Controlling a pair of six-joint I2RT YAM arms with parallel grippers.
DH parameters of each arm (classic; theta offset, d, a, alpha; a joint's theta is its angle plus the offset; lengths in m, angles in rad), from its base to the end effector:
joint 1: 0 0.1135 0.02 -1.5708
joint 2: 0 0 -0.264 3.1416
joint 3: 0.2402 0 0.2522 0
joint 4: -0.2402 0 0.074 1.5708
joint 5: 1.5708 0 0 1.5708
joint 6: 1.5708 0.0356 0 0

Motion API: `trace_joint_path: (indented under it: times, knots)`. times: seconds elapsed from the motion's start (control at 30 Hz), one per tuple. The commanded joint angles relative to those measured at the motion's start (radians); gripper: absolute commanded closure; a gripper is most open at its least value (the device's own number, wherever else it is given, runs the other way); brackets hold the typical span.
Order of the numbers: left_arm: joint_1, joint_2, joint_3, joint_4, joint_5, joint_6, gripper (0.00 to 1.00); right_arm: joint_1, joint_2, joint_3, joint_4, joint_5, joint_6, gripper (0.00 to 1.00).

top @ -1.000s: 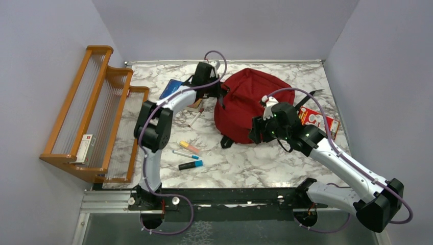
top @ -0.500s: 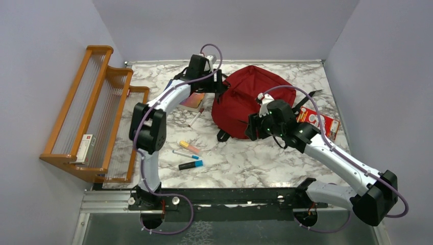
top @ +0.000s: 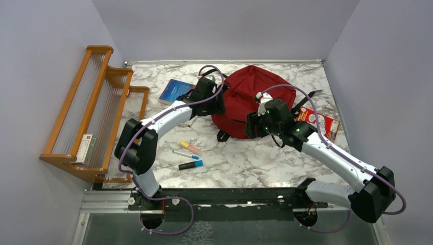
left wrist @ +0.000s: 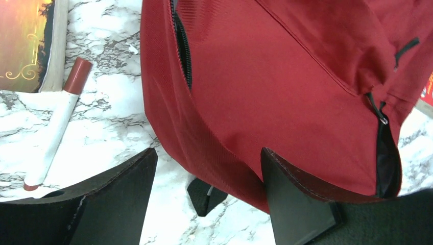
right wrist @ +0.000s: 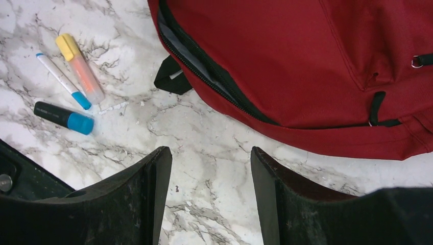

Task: Pack the student bag
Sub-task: Unzip the student bag at the center of the board.

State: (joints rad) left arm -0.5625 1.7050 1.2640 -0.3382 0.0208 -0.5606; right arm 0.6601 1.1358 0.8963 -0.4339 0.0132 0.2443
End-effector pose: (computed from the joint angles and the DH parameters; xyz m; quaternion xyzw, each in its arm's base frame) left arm 0.3214 -0.2035 0.2478 0.0049 0.9226 -0.2134 0.3212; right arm 0.1951 0.1509 0.2847 -0.1832 0.8822 0.1842 0.3928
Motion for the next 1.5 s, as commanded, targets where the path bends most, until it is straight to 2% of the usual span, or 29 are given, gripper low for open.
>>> trace_joint_path:
  times: [0.0, 0.1, 0.2, 0.3, 0.37, 0.63, 0.77, 0.9, 1.27, 1.47]
  knots:
    - [0.012, 0.033, 0.031, 0.048, -0.061, -0.080, 0.24, 0.004, -0.017, 0.013, 0.023, 0.026, 0.013, 0.37]
    - [0.012, 0.039, 0.042, 0.050, -0.066, -0.082, 0.26, 0.004, -0.029, 0.006, 0.013, 0.036, 0.013, 0.37]
    - [0.012, 0.026, 0.017, 0.051, -0.066, -0.088, 0.33, 0.004, -0.038, -0.004, 0.015, 0.037, 0.015, 0.37]
    - [0.012, -0.010, -0.047, 0.073, -0.058, -0.096, 0.41, 0.004, -0.026, -0.005, 0.017, 0.030, 0.007, 0.37]
    - [0.012, -0.045, -0.110, 0.107, -0.044, -0.099, 0.44, 0.004, -0.009, 0.002, 0.019, 0.024, -0.002, 0.37]
    - [0.004, -0.157, -0.379, 0.310, 0.067, -0.091, 0.79, 0.004, 0.082, 0.063, 0.057, 0.008, -0.035, 0.36]
    - [-0.002, -0.163, -0.447, 0.369, 0.061, -0.083, 0.83, 0.004, 0.153, 0.121, 0.084, -0.006, -0.058, 0.35]
    - [-0.004, -0.145, -0.471, 0.402, 0.062, -0.075, 0.84, 0.004, 0.257, 0.203, 0.114, -0.096, -0.114, 0.32]
    - [-0.004, -0.142, -0.500, 0.433, 0.037, -0.076, 1.00, 0.004, 0.623, 0.414, 0.139, -0.288, -0.357, 0.31]
    - [-0.004, -0.139, -0.502, 0.440, 0.040, -0.079, 1.00, 0.004, 0.728, 0.490, 0.075, -0.403, -0.442, 0.31]
